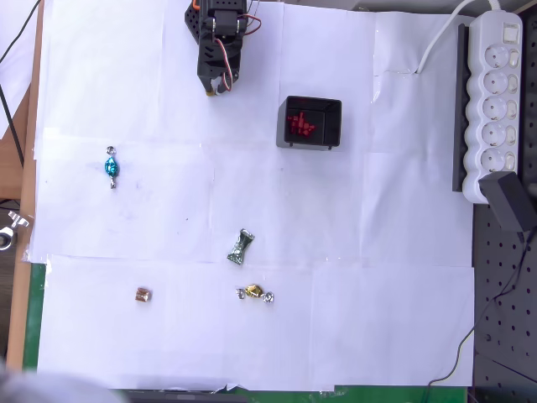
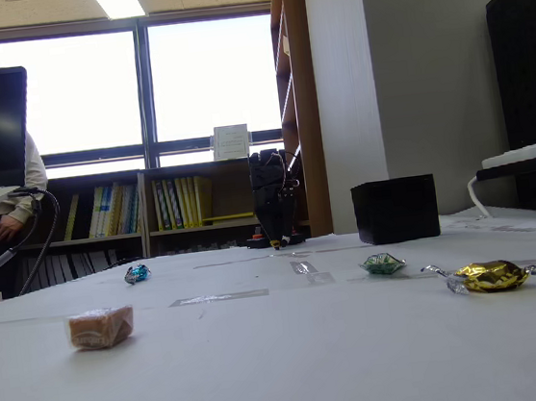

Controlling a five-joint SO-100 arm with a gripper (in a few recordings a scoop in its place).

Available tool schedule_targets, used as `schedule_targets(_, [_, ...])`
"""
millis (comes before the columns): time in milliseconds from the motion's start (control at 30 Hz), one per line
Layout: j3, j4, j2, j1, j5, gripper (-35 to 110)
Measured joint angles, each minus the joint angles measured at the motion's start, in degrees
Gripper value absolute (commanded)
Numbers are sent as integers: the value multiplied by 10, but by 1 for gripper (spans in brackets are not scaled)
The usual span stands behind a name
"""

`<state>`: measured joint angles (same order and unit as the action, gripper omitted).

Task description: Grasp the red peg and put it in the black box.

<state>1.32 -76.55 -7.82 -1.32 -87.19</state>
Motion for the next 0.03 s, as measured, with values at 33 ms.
schedule_targets(33, [0, 0, 0, 0, 0, 0])
